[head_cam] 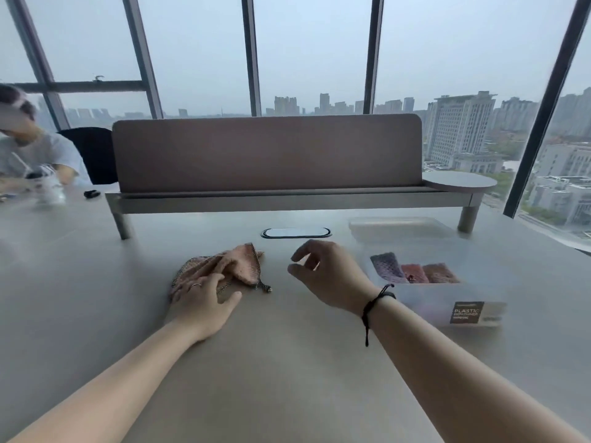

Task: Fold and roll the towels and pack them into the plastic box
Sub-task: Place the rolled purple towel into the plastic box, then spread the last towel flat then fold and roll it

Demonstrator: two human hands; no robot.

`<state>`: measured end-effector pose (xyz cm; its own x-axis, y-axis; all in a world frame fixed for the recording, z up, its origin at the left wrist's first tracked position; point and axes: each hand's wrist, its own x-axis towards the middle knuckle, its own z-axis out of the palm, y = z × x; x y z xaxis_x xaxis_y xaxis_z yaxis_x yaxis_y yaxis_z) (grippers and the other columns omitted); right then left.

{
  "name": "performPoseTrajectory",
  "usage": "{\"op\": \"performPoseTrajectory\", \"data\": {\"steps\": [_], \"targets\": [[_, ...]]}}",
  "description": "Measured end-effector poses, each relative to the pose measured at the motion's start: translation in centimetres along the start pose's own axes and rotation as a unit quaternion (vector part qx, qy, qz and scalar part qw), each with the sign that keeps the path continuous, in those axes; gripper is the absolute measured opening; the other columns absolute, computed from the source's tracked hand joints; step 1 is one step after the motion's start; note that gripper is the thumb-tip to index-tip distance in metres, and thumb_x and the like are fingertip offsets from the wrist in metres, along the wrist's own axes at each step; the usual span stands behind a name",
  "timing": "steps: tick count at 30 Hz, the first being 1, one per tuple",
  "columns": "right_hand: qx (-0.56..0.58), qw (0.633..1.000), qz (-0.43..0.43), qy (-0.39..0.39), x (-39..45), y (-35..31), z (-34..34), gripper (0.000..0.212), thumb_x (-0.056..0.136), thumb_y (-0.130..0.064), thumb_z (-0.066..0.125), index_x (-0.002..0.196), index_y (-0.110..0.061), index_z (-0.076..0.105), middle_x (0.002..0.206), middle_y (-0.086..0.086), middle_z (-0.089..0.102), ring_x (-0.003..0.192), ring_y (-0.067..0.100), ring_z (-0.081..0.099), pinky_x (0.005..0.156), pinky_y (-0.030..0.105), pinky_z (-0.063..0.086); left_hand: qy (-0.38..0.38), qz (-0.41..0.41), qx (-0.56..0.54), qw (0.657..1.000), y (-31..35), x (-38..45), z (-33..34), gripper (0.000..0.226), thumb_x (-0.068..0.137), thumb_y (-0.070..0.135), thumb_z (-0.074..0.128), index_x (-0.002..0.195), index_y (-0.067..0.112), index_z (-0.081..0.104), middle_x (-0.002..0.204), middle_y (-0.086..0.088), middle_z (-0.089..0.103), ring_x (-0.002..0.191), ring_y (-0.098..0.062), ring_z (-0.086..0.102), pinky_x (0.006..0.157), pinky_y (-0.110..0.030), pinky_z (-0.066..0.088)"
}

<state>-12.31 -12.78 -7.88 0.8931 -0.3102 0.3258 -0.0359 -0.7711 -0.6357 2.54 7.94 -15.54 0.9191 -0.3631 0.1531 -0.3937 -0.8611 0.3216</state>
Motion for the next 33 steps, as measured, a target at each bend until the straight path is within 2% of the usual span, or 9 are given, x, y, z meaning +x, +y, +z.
{"op": "performPoseTrajectory", "data": {"steps": [3, 6, 8, 12, 17, 20, 26, 29, 33], "targets": [[0.013, 0.997, 0.042, -0.071, -1.0, 0.5, 5.7, 0.028, 0.083, -0.044, 0.067, 0.107, -0.029, 0.064, 0.093, -0.009, 0.067, 0.080, 0.010, 0.061, 0.071, 0.025, 0.049, 0.001, 0.055, -0.013, 0.998, -1.4, -0.9, 0.3, 0.058, 0.085, 0.066, 0.046, 0.130, 0.031, 0.057, 0.139, 0.009, 0.056, 0.132, -0.019, 0.046, 0.108, -0.037, 0.040], [-0.111, 0.991, 0.002, -0.077, -1.6, 1.0, 9.2, 0.050, 0.082, -0.055, 0.060, 0.128, -0.035, 0.053, 0.125, -0.005, 0.058, 0.118, 0.019, 0.052, 0.097, 0.033, 0.040, 0.030, 0.153, -0.068, 0.985, -1.9, -2.0, 0.2, 0.041, 0.082, 0.056, 0.056, 0.113, 0.033, 0.069, 0.117, 0.015, 0.067, 0.115, -0.013, 0.058, 0.098, -0.033, 0.047], [-0.129, 0.989, -0.028, -0.070, -1.6, 0.6, 9.8, 0.055, 0.082, -0.060, 0.057, 0.132, -0.039, 0.048, 0.135, -0.006, 0.053, 0.127, 0.019, 0.045, 0.104, 0.036, 0.033, 0.024, 0.220, -0.117, 0.968, -2.0, -2.8, 0.1, 0.024, 0.083, 0.034, 0.068, 0.106, 0.030, 0.073, 0.106, 0.016, 0.070, 0.105, -0.007, 0.061, 0.095, -0.031, 0.049], [-0.172, 0.978, -0.068, -0.094, -2.2, 0.8, 10.2, 0.064, 0.082, -0.066, 0.052, 0.139, -0.040, 0.040, 0.144, -0.010, 0.047, 0.136, 0.017, 0.039, 0.110, 0.039, 0.030, -0.008, 0.239, -0.214, 0.947, -1.9, -3.4, -0.6, 0.037, 0.075, 0.013, 0.066, 0.106, 0.031, 0.074, 0.097, 0.021, 0.071, 0.093, 0.008, 0.064, 0.089, -0.024, 0.052], [-0.134, 0.984, -0.082, -0.079, -3.0, 0.4, 9.2, 0.054, 0.082, -0.053, 0.061, 0.132, -0.036, 0.050, 0.120, -0.011, 0.057, 0.119, 0.016, 0.051, 0.102, 0.035, 0.039, 0.012, 0.261, -0.151, 0.953, -1.4, -3.6, -1.1, 0.065, 0.070, 0.001, 0.057, 0.131, 0.024, 0.063, 0.125, 0.007, 0.065, 0.116, -0.007, 0.060, 0.101, -0.008, 0.036], [-0.111, 0.989, -0.085, -0.050, -2.9, 0.2, 9.2, 0.050, 0.081, -0.045, 0.063, 0.129, -0.036, 0.052, 0.124, -0.010, 0.057, 0.118, 0.016, 0.052, 0.100, 0.033, 0.041, 0.020, 0.282, -0.119, 0.952, -0.6, -3.9, -0.9, 0.082, 0.071, -0.004, 0.054, 0.149, 0.017, 0.042, 0.145, 0.000, 0.048, 0.133, -0.013, 0.046, 0.105, -0.003, 0.021], [-0.071, 0.993, -0.091, -0.004, -3.2, 0.0, 9.3, 0.053, 0.080, -0.042, 0.070, 0.129, -0.036, 0.053, 0.124, -0.012, 0.053, 0.117, 0.010, 0.051, 0.095, 0.025, 0.041, 0.014, 0.325, -0.122, 0.938, 0.6, -5.4, -0.7, 0.085, 0.078, -0.003, 0.049, 0.157, 0.020, 0.023, 0.159, 0.004, 0.024, 0.145, -0.010, 0.027, 0.109, -0.001, 0.008], [-0.024, 0.995, -0.091, 0.031, -3.3, 0.0, 9.0, 0.037, 0.080, -0.030, 0.068, 0.116, -0.036, 0.061, 0.109, -0.016, 0.054, 0.103, 0.005, 0.057, 0.086, 0.023, 0.045, 0.021, 0.352, -0.156, 0.923, 0.9, -5.7, -1.0, 0.077, 0.080, 0.004, 0.051, 0.154, 0.019, 0.032, 0.163, 0.006, 0.024, 0.148, -0.002, 0.021, 0.118, -0.012, 0.015], [0.012, 0.996, -0.064, 0.062, -3.3, 0.2, 8.9, 0.014, 0.085, -0.027, 0.054, 0.092, -0.022, 0.064, 0.098, -0.009, 0.059, 0.088, 0.010, 0.059, 0.079, 0.032, 0.049, 0.100, 0.378, -0.205, 0.897, 1.0, -5.9, -1.5, 0.052, 0.087, 0.012, 0.070, 0.138, 0.020, 0.058, 0.153, 0.006, 0.041, 0.139, 0.001, 0.039, 0.115, -0.017, 0.030]]}}
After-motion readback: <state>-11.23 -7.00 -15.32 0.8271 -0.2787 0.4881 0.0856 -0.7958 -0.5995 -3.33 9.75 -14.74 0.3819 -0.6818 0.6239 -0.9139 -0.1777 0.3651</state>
